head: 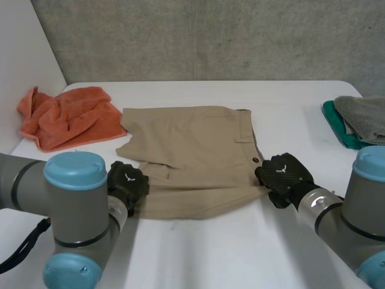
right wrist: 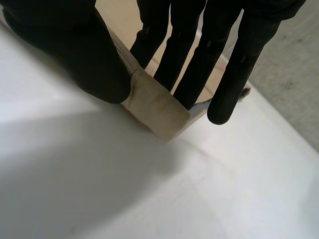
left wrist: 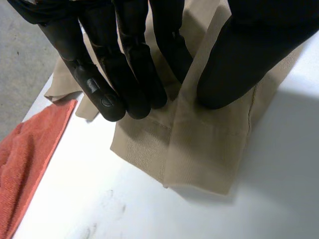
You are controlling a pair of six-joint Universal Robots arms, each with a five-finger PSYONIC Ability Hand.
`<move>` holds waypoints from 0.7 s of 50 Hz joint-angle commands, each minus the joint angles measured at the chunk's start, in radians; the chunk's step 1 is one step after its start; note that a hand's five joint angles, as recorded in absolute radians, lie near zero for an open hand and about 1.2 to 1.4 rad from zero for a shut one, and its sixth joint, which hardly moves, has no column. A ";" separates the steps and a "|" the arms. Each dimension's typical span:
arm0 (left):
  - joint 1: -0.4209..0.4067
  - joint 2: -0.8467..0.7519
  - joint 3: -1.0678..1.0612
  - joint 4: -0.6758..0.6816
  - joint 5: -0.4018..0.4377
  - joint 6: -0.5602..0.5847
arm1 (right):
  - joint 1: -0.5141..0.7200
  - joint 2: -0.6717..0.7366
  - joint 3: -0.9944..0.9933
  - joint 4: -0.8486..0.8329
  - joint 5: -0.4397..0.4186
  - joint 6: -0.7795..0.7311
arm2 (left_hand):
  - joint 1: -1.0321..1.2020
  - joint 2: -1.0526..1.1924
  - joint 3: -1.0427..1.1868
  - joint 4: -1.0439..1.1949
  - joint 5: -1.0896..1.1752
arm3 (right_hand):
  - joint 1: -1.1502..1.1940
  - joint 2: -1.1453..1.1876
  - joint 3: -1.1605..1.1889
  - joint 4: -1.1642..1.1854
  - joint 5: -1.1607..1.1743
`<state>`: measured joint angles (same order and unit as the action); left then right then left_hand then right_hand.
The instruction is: Fold the laundry.
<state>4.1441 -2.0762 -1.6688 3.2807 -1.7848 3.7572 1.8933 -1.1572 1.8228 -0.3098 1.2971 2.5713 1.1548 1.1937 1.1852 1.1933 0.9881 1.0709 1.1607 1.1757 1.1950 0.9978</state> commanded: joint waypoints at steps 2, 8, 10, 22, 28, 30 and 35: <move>-0.021 0.178 -0.107 -0.114 0.084 -0.023 | -0.039 -0.139 0.000 0.343 -0.032 -0.100 | 0.242 0.203 0.211 0.203 0.234 | 0.325 0.236 0.221 0.201 0.224; -0.021 0.301 -0.173 -0.361 0.142 -0.053 | -0.092 -0.234 -0.005 0.670 -0.053 -0.256 | 0.242 0.203 0.211 0.203 0.234 | 0.325 0.236 0.221 0.201 0.224; -0.025 0.309 -0.184 -0.432 0.160 -0.051 | -0.112 -0.245 -0.008 0.760 -0.053 -0.301 | 0.242 0.203 0.211 0.203 0.234 | 0.325 0.236 0.221 0.201 0.224; -0.050 0.232 -0.059 -0.514 0.157 -0.050 | -0.132 -0.210 -0.066 0.930 -0.090 -0.329 | 0.242 0.203 0.211 0.203 0.234 | 0.325 0.236 0.221 0.201 0.224; -0.025 0.122 0.199 -0.422 0.085 -0.019 | -0.089 -0.148 -0.184 0.721 -0.044 -0.082 | 0.242 0.203 0.211 0.203 0.234 | 0.325 0.236 0.221 0.201 0.224; -0.012 0.073 0.314 -0.367 0.094 -0.014 | -0.083 -0.113 -0.238 0.631 0.019 0.033 | 0.242 0.203 0.211 0.203 0.234 | 0.325 0.236 0.221 0.201 0.224; 0.010 -0.077 0.558 -0.231 0.111 -0.001 | -0.053 -0.018 -0.338 0.464 0.155 0.130 | 0.242 0.203 0.211 0.203 0.234 | 0.325 0.236 0.221 0.201 0.224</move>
<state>4.1293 -2.0022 -1.3762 2.9115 -1.6882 3.7414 1.8104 -1.2740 1.6004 0.3489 1.3059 2.5588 1.1548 1.1977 1.1879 1.1947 1.0058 1.1043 1.1652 1.1869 1.1982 1.0177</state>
